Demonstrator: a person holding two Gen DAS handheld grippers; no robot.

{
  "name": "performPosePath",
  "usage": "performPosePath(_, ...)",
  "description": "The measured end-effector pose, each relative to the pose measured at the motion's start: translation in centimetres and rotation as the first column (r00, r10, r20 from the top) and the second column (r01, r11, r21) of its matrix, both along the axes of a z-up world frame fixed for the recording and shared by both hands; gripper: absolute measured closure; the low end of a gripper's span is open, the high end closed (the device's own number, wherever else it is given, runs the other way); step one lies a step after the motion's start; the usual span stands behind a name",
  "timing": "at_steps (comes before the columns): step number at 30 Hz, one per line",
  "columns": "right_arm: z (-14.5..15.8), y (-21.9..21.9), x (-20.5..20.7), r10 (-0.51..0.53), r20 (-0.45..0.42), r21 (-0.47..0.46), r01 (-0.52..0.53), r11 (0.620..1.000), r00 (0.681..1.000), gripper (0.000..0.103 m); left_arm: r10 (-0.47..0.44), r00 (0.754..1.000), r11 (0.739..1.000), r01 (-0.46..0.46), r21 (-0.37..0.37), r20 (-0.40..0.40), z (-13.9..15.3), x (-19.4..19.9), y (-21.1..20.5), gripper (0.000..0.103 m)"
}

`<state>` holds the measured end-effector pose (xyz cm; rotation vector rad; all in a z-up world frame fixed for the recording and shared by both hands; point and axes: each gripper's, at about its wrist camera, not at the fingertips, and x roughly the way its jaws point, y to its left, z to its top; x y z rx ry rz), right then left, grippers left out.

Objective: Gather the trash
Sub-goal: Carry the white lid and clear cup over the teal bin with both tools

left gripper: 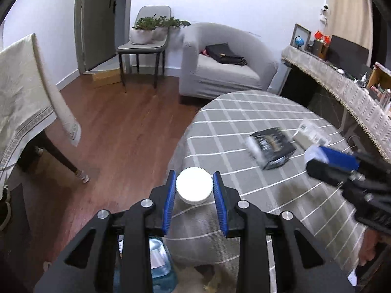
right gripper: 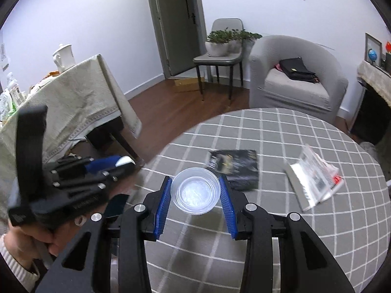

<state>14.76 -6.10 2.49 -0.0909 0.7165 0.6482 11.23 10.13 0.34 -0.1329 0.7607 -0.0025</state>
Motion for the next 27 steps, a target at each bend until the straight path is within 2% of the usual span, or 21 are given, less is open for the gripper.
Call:
performPosePath(6,-0.1,3.1,-0.1,0.040,-0.006,0.008,-0.040,0.999,0.999,0.063,0.058,0.996,0.998,-0.058,0.001,-0.065,-2.9,-0.9,3.4,0.071)
performPosePath(16,-1.9,9.5,-0.5,0.129,-0.044,-0.018,-0.130,0.991,0.991,0.063,0.111,0.974,0.994,-0.113,-0.003,-0.199,-7.4,-2.5,8.2,0.071)
performPosePath(21,-3.6,12.1,-0.7,0.165,-0.076,-0.053,-0.169,0.984,0.983,0.063,0.122,0.954,0.992,-0.124,0.009,-0.273,-10.2,-3.2,9.8,0.071)
performPosePath(27,-5.2,14.8,-1.0,0.199,-0.108,-0.082,-0.208,0.975,0.974,0.063,0.132,0.917,0.989,-0.146,-0.008,-0.375,-13.6,-4.4,11.8,0.071)
